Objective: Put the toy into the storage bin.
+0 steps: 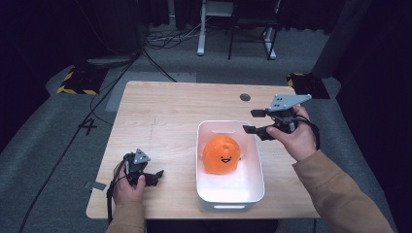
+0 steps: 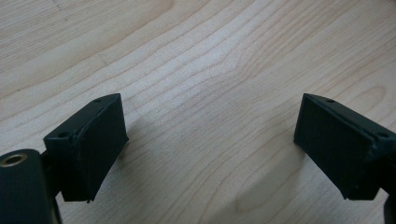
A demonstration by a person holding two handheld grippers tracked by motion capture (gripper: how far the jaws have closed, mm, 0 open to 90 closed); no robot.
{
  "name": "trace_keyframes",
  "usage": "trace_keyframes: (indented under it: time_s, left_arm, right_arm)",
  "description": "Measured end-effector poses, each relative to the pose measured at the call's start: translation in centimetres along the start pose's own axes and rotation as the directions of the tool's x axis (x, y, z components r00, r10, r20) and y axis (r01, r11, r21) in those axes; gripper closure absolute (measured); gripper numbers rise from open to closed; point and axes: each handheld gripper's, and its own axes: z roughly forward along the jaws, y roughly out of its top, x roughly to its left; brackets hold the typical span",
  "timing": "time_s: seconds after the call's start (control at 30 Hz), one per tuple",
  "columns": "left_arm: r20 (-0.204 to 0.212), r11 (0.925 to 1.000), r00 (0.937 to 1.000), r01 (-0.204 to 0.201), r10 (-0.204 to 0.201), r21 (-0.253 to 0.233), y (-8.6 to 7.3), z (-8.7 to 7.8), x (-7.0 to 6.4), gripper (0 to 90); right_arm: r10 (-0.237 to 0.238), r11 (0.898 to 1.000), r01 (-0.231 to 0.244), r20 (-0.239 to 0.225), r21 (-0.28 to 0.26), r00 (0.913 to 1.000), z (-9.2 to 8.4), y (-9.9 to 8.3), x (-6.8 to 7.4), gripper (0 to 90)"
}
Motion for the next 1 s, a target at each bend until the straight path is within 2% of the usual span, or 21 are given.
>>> trace_keyframes:
  time_s: [0.07, 0.17, 0.23, 0.3, 0.43, 0.47, 0.7, 0.73, 0.83, 0.87, 0.93, 1.0]
  left_arm:
    - [0.001, 1.0, 1.0, 0.0, 0.0, 0.0, 0.0, 0.0, 0.0, 9.7]
    - [0.0, 1.0, 1.0, 0.001, -0.001, 0.001, 0.0, 0.0, 0.0, 9.7]
    - [0.002, 1.0, 1.0, 0.001, -0.001, 0.003, 0.0, 0.0, 0.0, 9.6]
    - [0.001, 1.0, 1.0, -0.001, 0.001, 0.0, 0.0, 0.0, 0.0, 9.7]
    - [0.002, 1.0, 1.0, 0.001, -0.001, 0.003, 0.0, 0.0, 0.0, 9.6]
    - [0.002, 1.0, 1.0, 0.001, -0.001, 0.004, 0.0, 0.0, 0.0, 9.6]
    - [0.005, 1.0, 1.0, 0.0, -0.001, 0.003, 0.0, 0.0, 0.1, 9.5]
    - [0.004, 1.0, 1.0, 0.0, 0.0, 0.004, 0.0, 0.0, 0.1, 9.5]
    - [0.001, 1.0, 1.0, 0.0, 0.0, 0.003, 0.0, 0.0, 0.1, 9.5]
    - [0.005, 1.0, 1.0, 0.002, -0.002, 0.003, 0.0, 0.0, 0.0, 9.5]
    - [0.005, 1.0, 1.0, 0.003, -0.003, 0.002, 0.0, 0.0, 0.0, 9.5]
    - [0.002, 1.0, 1.0, 0.002, -0.002, 0.002, 0.0, 0.0, 0.0, 9.5]
  right_arm:
    - [0.018, 1.0, -0.018, 0.026, 0.012, 0.9995, -0.7, -0.6, -0.7, 33.4]
    - [0.038, 0.999, -0.038, 0.035, 0.001, 0.9987, -1.2, -1.3, -1.2, 33.4]
    - [0.038, 0.999, -0.039, 0.061, 0.021, 0.9974, -1.7, -1.8, -1.5, 32.0]
    - [0.053, 0.998, -0.054, 0.093, 0.017, 0.9943, -2.3, -2.6, -2.0, 32.0]
    - [0.065, 0.997, -0.068, 0.115, 0.022, 0.9912, -3.0, -3.6, -2.5, 30.6]
    - [0.075, 0.995, -0.082, 0.129, 0.051, 0.9889, -3.3, -4.4, -2.9, 28.6]
    - [0.118, 0.99, -0.128, 0.151, 0.06, 0.9815, -4.2, -6.5, -3.9, 28.5]
    - [0.134, 0.986, -0.148, 0.162, 0.078, 0.9775, -4.4, -7.2, -4.3, 28.0]
    - [0.16, 0.982, -0.175, 0.168, 0.078, 0.9728, -4.6, -8.1, -4.7, 27.9]
    - [0.178, 0.977, -0.197, 0.185, 0.088, 0.9665, -4.7, -8.8, -5.2, 27.7]
    - [0.182, 0.975, -0.201, 0.187, 0.092, 0.9654, -4.8, -9.1, -5.4, 27.7]
    - [0.214, 0.967, -0.237, 0.202, 0.097, 0.9556, -5.0, -10.4, -6.0, 27.7]
